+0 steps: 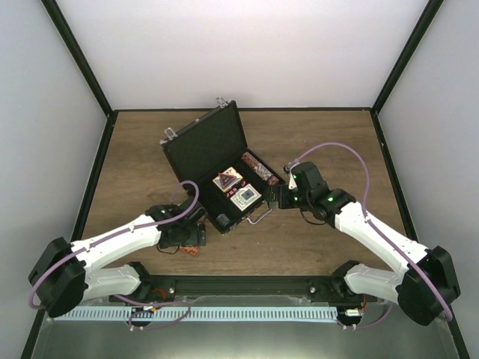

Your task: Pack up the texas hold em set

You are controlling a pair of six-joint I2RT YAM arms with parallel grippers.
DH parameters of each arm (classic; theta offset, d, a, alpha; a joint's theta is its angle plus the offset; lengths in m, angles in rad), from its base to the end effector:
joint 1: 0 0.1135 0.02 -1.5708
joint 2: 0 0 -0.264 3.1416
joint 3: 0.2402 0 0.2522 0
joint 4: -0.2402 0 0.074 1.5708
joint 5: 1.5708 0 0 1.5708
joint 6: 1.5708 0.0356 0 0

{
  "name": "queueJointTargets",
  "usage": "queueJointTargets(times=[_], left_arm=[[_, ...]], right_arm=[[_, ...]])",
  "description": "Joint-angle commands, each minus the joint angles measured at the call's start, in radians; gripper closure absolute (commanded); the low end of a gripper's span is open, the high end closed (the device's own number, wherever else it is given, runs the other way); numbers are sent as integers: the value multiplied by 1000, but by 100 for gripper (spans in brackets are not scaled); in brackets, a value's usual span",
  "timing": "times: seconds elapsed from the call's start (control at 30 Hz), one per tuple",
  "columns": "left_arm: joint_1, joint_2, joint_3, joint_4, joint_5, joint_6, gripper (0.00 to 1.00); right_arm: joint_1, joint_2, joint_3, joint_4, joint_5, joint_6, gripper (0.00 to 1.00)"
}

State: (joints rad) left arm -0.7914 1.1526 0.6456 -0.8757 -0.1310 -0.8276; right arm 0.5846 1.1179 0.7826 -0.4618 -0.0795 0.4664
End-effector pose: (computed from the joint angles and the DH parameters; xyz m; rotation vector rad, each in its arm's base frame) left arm 0.1274 -0.1223 0.1809 -0.0708 2.9158 -0.0672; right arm 0.1920 0.1304 0.2486 -0.1841 2.4404 0.5843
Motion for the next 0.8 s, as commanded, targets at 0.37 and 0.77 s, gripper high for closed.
queueJointTargets(times=[0.37, 0.77], left_arm=[[-178, 199, 98, -72, -108, 34, 0], [-196, 222, 94, -78, -91, 17, 15]], right_arm=[[-7, -2, -6, 22, -12, 20, 0], [-6, -2, -29, 29, -17, 38, 0]])
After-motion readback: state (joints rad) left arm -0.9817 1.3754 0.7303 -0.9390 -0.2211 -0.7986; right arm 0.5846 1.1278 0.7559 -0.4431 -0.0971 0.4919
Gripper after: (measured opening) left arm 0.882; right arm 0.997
